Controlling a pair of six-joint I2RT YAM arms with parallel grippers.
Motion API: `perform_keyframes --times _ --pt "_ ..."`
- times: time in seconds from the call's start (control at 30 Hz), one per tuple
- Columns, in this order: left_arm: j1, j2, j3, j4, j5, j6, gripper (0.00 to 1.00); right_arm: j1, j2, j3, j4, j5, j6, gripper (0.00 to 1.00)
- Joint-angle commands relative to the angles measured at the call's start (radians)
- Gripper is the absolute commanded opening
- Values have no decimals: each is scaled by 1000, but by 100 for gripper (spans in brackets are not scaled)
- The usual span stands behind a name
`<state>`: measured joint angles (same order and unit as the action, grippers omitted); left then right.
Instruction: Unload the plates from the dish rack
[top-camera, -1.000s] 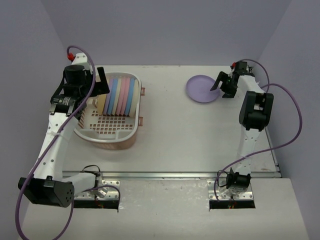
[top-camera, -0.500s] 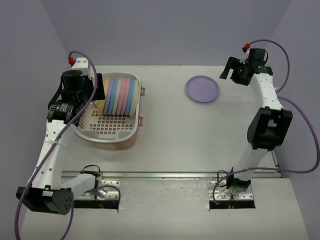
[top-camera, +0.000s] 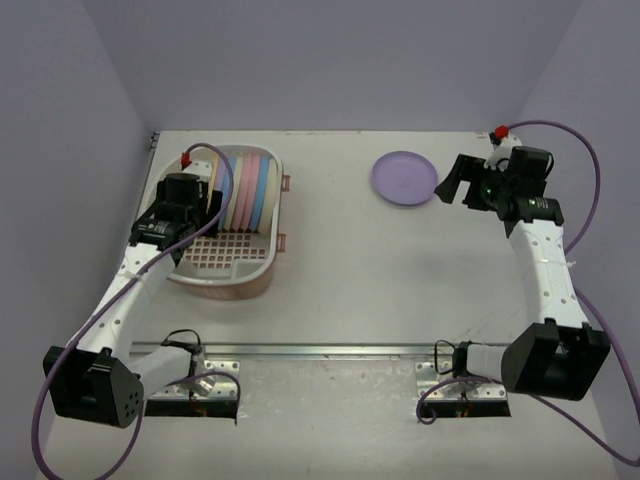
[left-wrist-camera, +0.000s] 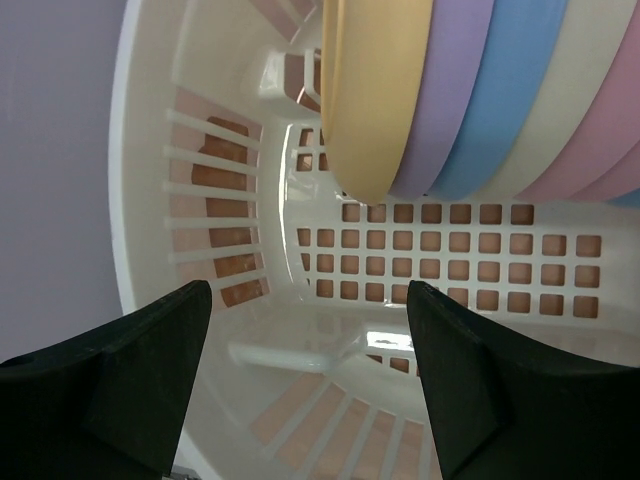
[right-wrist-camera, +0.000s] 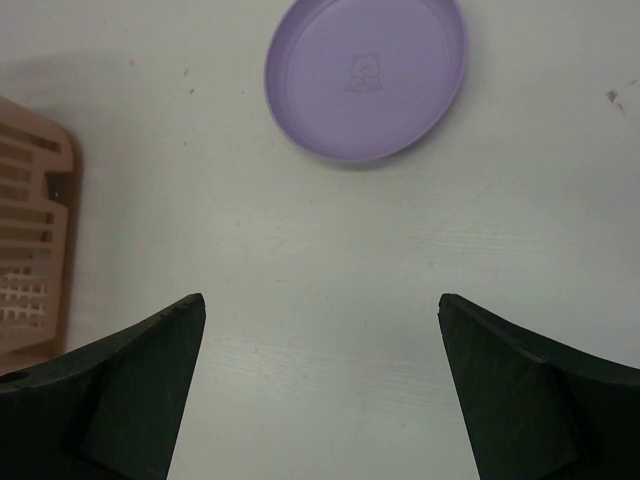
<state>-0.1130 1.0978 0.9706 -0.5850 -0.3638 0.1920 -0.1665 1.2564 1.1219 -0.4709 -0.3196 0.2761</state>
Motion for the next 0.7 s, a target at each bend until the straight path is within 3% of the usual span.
perform_keyframes --times 0.0,0.4,0.67 --pt "-13 -5 -49 137 -77 54 76 4 -52 -49 52 -13 -17 99" --pt "-19 158 -67 294 -55 56 68 4 -6 -52 58 -54 37 99" --pt "-22 220 -67 398 -123 57 67 5 15 -31 54 -62 49 99"
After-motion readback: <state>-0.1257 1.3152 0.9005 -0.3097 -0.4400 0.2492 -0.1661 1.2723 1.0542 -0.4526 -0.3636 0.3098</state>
